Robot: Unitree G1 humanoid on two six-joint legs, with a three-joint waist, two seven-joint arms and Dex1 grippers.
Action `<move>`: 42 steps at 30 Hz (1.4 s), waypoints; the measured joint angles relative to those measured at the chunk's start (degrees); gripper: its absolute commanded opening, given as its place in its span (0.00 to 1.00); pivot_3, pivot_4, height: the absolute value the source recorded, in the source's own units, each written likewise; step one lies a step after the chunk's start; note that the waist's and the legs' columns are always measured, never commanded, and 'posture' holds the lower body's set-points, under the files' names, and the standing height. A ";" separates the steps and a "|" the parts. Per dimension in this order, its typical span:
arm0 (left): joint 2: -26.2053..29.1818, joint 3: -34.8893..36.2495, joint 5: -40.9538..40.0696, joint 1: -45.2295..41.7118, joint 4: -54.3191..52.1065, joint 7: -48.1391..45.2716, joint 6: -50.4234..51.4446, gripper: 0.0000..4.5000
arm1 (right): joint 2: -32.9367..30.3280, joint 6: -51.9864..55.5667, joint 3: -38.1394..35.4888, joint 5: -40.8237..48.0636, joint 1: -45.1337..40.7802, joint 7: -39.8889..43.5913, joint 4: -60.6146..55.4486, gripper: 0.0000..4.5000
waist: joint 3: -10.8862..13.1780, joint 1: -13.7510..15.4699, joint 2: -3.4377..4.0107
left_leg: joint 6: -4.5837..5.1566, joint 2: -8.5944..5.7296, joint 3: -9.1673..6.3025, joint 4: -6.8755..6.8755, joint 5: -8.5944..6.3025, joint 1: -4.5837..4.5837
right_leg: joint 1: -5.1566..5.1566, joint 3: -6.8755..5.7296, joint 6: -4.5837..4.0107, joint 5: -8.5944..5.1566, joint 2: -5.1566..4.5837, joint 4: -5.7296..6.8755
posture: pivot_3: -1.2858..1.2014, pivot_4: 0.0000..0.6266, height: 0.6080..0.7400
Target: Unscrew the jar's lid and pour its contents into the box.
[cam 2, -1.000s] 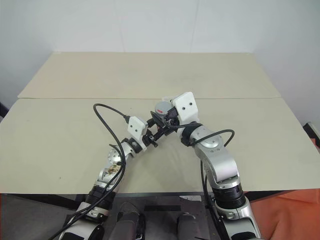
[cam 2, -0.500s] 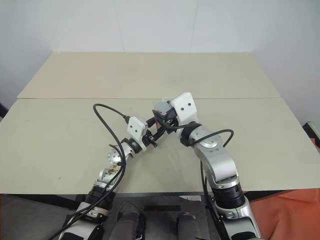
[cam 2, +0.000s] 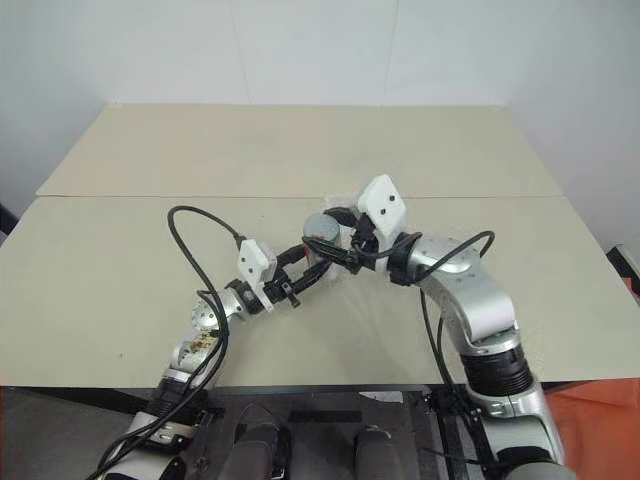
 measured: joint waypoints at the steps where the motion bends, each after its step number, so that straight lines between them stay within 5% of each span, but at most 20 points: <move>1: 0.23 -0.01 -0.29 0.06 -0.33 -0.91 0.10 0.42 | -0.65 -0.91 0.02 0.34 -0.79 2.52 1.26 0.62 | 0.00 0.01 0.00 | 0.00 0.00 0.00 0.00 0.00 0.00 | 0.00 0.00 0.00 0.00 0.00 0.00 | 0.52 0.24 1.00; 11: 0.15 -1.28 -1.26 0.43 -0.74 -3.86 0.85 0.42 | -2.12 -17.14 3.30 -1.06 -14.05 31.94 28.57 0.62 | 0.00 -0.01 0.00 | 0.00 0.02 0.13 0.00 0.00 0.02 | 0.00 0.00 0.00 0.00 0.00 -0.01 | 0.52 0.24 1.00; 16: -0.07 -1.82 -0.48 0.75 -0.53 -3.87 0.82 0.42 | -1.25 -23.45 5.13 -2.02 -18.85 39.89 39.52 0.62 | 0.00 0.02 0.00 | 0.00 0.03 0.14 0.00 0.00 0.05 | 0.02 0.00 0.00 0.00 0.00 0.01 | 0.52 0.24 1.00; 24: -0.39 -1.95 0.64 0.75 0.12 -3.69 0.82 0.42 | -1.57 -28.40 7.59 -0.30 -19.83 40.38 44.30 0.62 | 0.00 0.08 0.00 | 0.00 0.03 0.06 0.00 0.00 0.03 | -0.02 0.00 -0.01 0.01 -0.03 0.03 | 0.52 0.24 1.00; 30: -1.17 -2.47 1.36 0.71 -0.10 -3.73 -0.63 0.42 | -1.56 -26.99 6.68 -1.45 -16.62 40.04 42.49 0.99 | 0.00 0.32 0.00 | 0.00 0.02 0.03 0.00 0.00 0.00 | -0.02 0.00 -0.01 0.01 -0.04 0.03 | 0.52 0.24 1.00; 42: -1.56 -2.02 5.01 0.51 2.52 0.15 -3.09 0.42 | -5.64 -17.06 -6.96 3.57 -1.79 23.28 15.01 0.99 | 0.00 0.75 0.00 | 0.00 0.02 -0.22 -0.02 0.00 -0.01 | -0.04 0.01 -0.01 0.01 -0.04 0.03 | 0.52 0.24 1.00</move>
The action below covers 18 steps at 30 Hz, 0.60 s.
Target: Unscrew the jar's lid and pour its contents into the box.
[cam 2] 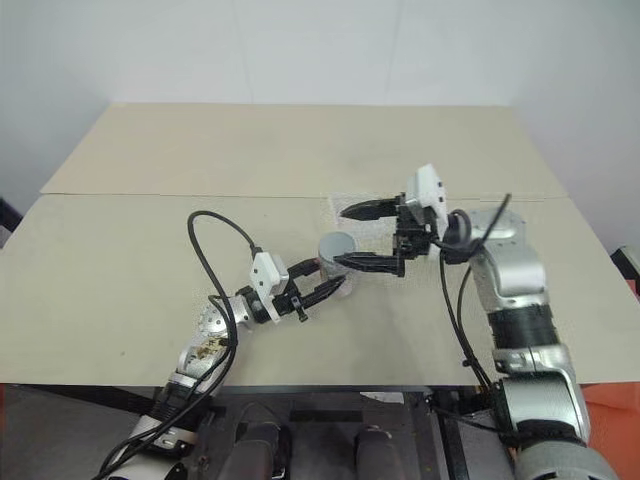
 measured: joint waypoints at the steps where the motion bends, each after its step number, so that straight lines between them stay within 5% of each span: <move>1: 0.13 0.09 0.30 0.01 0.62 0.39 -0.08 0.42 | -0.28 1.43 -0.81 0.30 1.20 -2.20 -2.74 0.99 | 0.00 0.06 0.00 | 0.00 0.00 0.00 0.01 0.00 0.01 | 0.00 0.00 0.00 0.00 0.00 0.01 | 0.52 0.24 1.00; 8: -2.10 1.12 2.55 -1.70 1.93 5.89 -0.21 0.42 | 6.86 10.05 -5.47 -1.14 10.02 -27.59 -21.15 0.99 | -0.01 -0.11 0.00 | -0.01 0.00 -0.02 0.00 0.00 0.01 | -0.01 0.02 0.00 0.00 0.02 0.02 | 0.52 0.24 1.00; 10: -2.77 1.41 3.09 -2.43 2.38 7.53 -0.53 0.42 | 11.01 13.60 -2.96 -4.90 12.38 -37.88 -26.76 0.99 | -0.02 -0.09 0.00 | -0.01 -0.02 -0.03 -0.02 0.01 -0.01 | -0.03 0.02 0.00 0.00 0.02 0.01 | 0.52 0.24 1.00; 18: -2.90 2.16 3.12 -2.86 3.00 9.41 -0.76 0.42 | 20.92 18.85 9.09 -14.84 17.51 -55.98 -34.25 0.99 | -0.03 -0.53 0.02 | -0.02 -0.02 -0.03 -0.01 0.02 0.00 | -0.02 0.01 0.00 0.00 0.04 0.01 | 0.52 0.24 1.00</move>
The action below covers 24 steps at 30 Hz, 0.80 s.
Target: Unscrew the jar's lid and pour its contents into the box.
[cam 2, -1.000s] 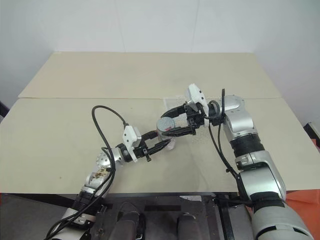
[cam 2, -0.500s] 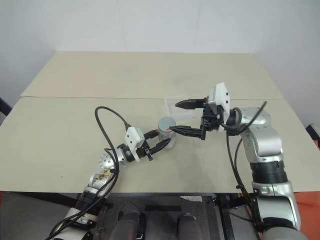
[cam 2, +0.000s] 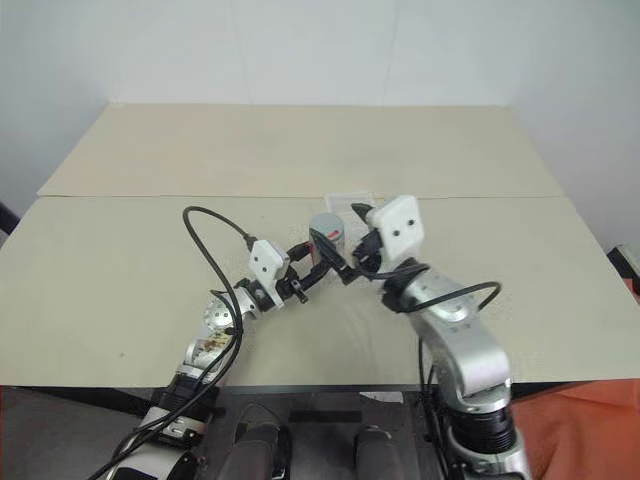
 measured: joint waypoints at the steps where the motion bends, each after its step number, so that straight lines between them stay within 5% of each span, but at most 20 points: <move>1: 0.03 0.01 -0.01 0.00 0.00 0.02 0.01 0.42 | 1.11 -0.04 1.61 -1.48 0.36 -1.51 0.03 0.99 | 0.00 -0.02 0.00 | 0.00 -0.01 0.00 -0.01 0.00 -0.01 | -0.02 0.00 0.00 0.00 0.00 -0.01 | 0.52 0.24 1.00; 24: 0.81 -0.04 0.01 0.04 -0.22 1.19 1.09 0.42 | 6.26 -6.07 4.91 -11.49 0.10 -7.22 6.71 0.99 | 0.00 -0.19 0.00 | 0.00 0.00 0.00 -0.01 0.00 -0.01 | 0.00 -0.01 0.00 0.00 0.01 -0.02 | 0.52 0.24 1.00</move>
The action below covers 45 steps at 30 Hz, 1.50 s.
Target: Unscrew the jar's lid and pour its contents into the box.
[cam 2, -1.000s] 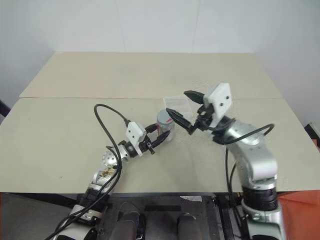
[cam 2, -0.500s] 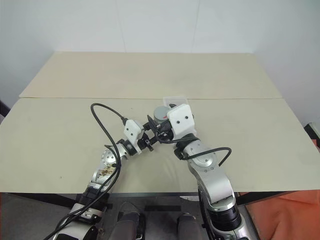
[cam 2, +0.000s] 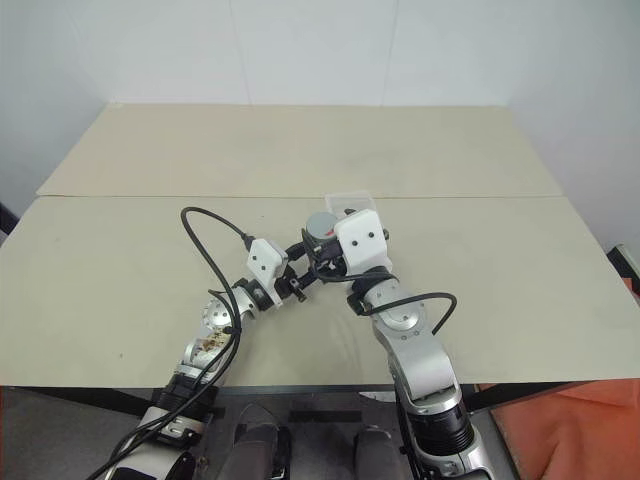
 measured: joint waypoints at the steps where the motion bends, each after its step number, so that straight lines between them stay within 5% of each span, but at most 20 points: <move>1: 0.14 -0.04 0.01 0.00 0.00 0.00 0.00 0.42 | 0.07 -0.01 0.00 -0.05 0.00 0.06 0.02 0.99 | 0.00 0.00 0.00 | 0.00 0.00 0.00 0.00 0.00 0.00 | 0.00 0.00 0.00 0.00 0.00 0.00 | 0.52 0.24 1.00; 9: 0.35 -0.16 0.02 0.00 0.00 -0.09 0.00 0.42 | 0.10 0.00 -0.02 0.00 0.00 0.99 0.31 0.99 | 0.00 0.00 0.00 | 0.00 0.00 0.00 0.00 0.00 0.00 | 0.00 0.00 0.00 0.00 0.00 0.00 | 0.52 0.24 1.00; 16: 0.48 -0.20 0.11 -0.03 0.00 -0.13 -0.19 0.42 | -0.04 0.00 0.08 -0.02 0.01 1.66 0.36 0.62 | 0.00 0.00 0.00 | 0.00 0.00 0.00 0.00 0.00 0.00 | 0.00 0.00 0.00 0.00 0.00 0.00 | 0.52 0.24 1.00; 27: 0.64 -0.09 0.79 -0.03 0.03 -0.10 -0.22 0.42 | -0.55 0.01 0.02 -0.07 -0.34 2.73 0.84 0.62 | 0.00 0.00 0.00 | 0.00 0.00 0.01 0.00 0.00 0.00 | 0.00 0.00 0.00 0.00 0.00 0.00 | 0.52 0.24 1.00; 35: 2.62 -0.18 0.57 0.81 -0.96 -3.68 -1.39 0.42 | -8.28 1.41 -4.09 8.61 -2.38 15.38 0.96 0.62 | 0.00 0.01 0.00 | 0.01 0.00 0.02 0.00 0.00 0.00 | 0.02 0.00 0.00 0.00 0.00 -0.02 | 0.52 0.24 1.00; 45: 3.73 -0.37 -2.60 1.88 -2.70 -9.11 -1.55 0.42 | -20.44 -5.76 -7.18 17.73 -12.42 43.59 15.25 0.62 | 0.00 -0.19 0.00 | 0.01 0.03 0.17 0.00 0.00 0.06 | 0.06 -0.01 0.00 0.00 0.02 -0.04 | 0.52 0.24 1.00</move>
